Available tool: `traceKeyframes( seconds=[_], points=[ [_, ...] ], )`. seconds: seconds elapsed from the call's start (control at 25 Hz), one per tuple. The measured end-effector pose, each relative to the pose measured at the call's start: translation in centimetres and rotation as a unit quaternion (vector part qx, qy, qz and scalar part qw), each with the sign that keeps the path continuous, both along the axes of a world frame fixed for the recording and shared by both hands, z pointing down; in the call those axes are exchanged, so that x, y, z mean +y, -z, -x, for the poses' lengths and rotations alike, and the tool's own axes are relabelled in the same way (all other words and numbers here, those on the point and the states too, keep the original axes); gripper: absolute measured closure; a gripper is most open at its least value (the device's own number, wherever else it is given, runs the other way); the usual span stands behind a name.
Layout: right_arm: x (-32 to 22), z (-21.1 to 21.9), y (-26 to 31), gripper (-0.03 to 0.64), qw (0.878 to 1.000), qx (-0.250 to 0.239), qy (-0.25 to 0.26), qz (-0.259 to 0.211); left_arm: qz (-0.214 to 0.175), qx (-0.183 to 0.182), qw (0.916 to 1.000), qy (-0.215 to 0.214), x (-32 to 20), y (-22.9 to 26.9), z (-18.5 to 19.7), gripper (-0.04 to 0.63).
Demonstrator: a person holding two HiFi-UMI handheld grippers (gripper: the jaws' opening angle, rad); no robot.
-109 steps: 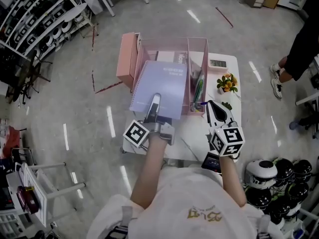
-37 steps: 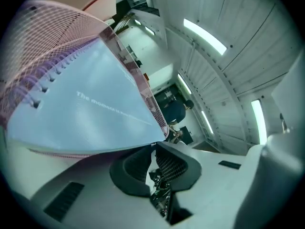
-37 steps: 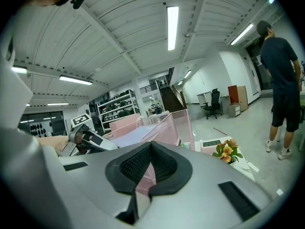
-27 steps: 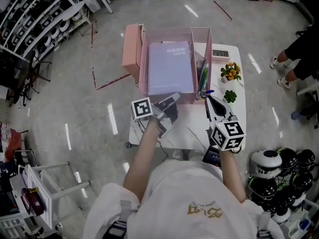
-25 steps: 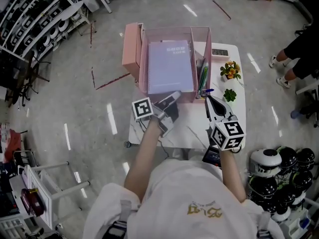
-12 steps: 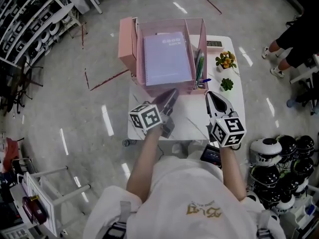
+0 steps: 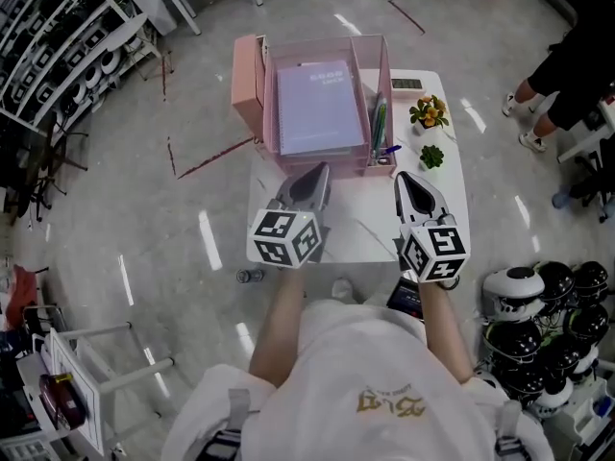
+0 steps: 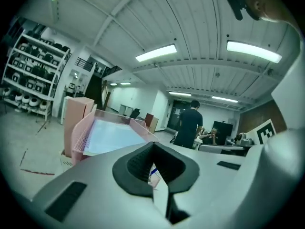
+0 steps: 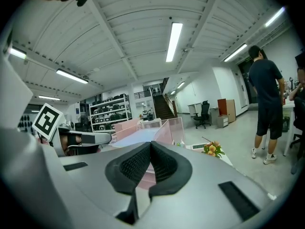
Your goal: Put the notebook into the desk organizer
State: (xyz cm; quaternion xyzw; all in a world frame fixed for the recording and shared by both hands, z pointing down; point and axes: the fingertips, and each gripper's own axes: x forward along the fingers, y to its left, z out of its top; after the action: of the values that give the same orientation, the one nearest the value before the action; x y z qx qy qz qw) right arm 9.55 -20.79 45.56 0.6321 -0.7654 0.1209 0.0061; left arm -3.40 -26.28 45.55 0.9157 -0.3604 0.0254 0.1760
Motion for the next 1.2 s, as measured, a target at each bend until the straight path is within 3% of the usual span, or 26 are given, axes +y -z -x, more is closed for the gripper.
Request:
traceKeyframes(
  seconds=[0.52, 0.92, 1.2],
  points=[
    [3.2, -2.6, 1.5, 0.606, 1.0, -0.005, 0.02, -0.006, 0.025, 0.025, 0.9978, 0.056, 4.0, 0.8, -0.6, 0.577],
    [4.6, -3.6, 1.4, 0.606, 1.0, -0.002, 0.022, -0.009, 0.04, 0.055, 0.9959, 0.06, 5.3, 0.5, -1.4, 0.578],
    [5.3, -4.2, 1.2, 0.606, 1.0, -0.006, 0.017, -0.006, 0.033, 0.046, 0.9971, 0.052, 5.9, 0.8, -2.1, 0.577]
  ],
)
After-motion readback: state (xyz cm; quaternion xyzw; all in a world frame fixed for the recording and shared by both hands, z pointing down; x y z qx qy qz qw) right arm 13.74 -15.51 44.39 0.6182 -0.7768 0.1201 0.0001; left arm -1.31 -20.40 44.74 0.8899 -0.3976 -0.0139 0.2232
